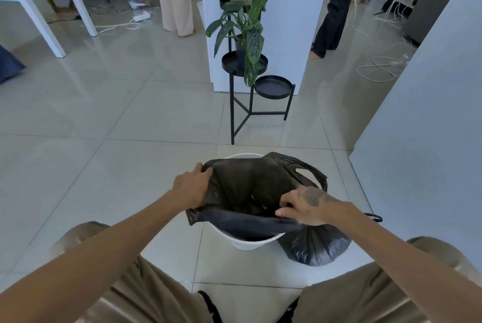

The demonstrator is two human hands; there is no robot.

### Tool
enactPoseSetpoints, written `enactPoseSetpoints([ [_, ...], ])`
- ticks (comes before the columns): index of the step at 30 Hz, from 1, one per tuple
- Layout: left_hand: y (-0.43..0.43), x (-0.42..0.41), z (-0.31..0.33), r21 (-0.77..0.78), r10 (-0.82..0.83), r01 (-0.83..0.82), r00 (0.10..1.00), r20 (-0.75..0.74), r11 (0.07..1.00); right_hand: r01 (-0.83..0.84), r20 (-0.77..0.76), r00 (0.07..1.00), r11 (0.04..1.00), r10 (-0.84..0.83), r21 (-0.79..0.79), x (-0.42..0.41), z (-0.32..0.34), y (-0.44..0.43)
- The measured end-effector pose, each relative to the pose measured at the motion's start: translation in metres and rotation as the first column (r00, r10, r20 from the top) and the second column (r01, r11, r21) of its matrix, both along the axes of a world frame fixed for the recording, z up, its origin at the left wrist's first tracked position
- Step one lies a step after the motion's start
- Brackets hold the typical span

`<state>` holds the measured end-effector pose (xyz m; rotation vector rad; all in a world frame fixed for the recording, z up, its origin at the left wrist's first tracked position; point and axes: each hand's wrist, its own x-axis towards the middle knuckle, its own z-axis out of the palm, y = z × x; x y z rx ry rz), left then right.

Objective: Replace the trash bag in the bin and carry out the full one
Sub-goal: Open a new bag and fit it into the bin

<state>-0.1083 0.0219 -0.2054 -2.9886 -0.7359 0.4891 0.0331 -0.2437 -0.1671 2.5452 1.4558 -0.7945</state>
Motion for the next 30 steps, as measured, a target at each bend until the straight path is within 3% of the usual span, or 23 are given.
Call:
enactPoseSetpoints([
  [4,0.013,-0.009,0.001,-0.014,-0.002,0.002,1.0,-0.021,1.0,0.019,0.02,1.0,0.99,-0.017,-0.142,0.006,-0.006,-0.012],
  [8,0.016,-0.003,0.0,-0.002,-0.065,0.065,0.998,-0.002,0.998,0.086,-0.015,0.996,0.996,-0.086,-0.012,0.009,-0.006,-0.003],
  [12,0.024,0.006,0.001,0.0,-0.125,0.125,0.992,0.011,0.992,0.258,-0.261,0.939,0.96,-0.224,0.105,0.012,0.0,0.017],
  [15,0.027,0.007,0.009,-0.018,-0.154,0.154,0.988,0.023,0.988,0.268,-0.187,0.955,0.941,-0.231,0.207,0.012,0.005,0.031],
  [18,0.018,0.004,0.024,0.054,-0.222,0.216,0.956,0.192,0.975,0.204,0.047,0.973,0.94,-0.225,0.274,0.015,0.003,0.036],
  [23,-0.026,0.004,0.04,0.008,-0.29,0.362,0.733,0.616,0.932,0.093,0.129,0.98,0.917,-0.154,0.389,0.01,-0.008,0.05],
  [25,-0.047,0.008,0.038,-0.138,-0.214,0.358,0.779,0.589,0.923,0.04,0.133,0.986,0.912,-0.103,0.408,0.009,-0.014,0.058],
  [27,-0.059,0.014,0.03,-0.311,-0.102,0.257,0.893,0.438,0.915,0.013,0.133,0.989,0.927,-0.068,0.375,0.009,-0.024,0.064],
  [30,-0.048,0.016,0.009,-0.325,-0.012,0.093,0.97,0.242,0.941,0.042,0.146,0.986,0.958,-0.086,0.285,0.016,-0.036,0.065],
])
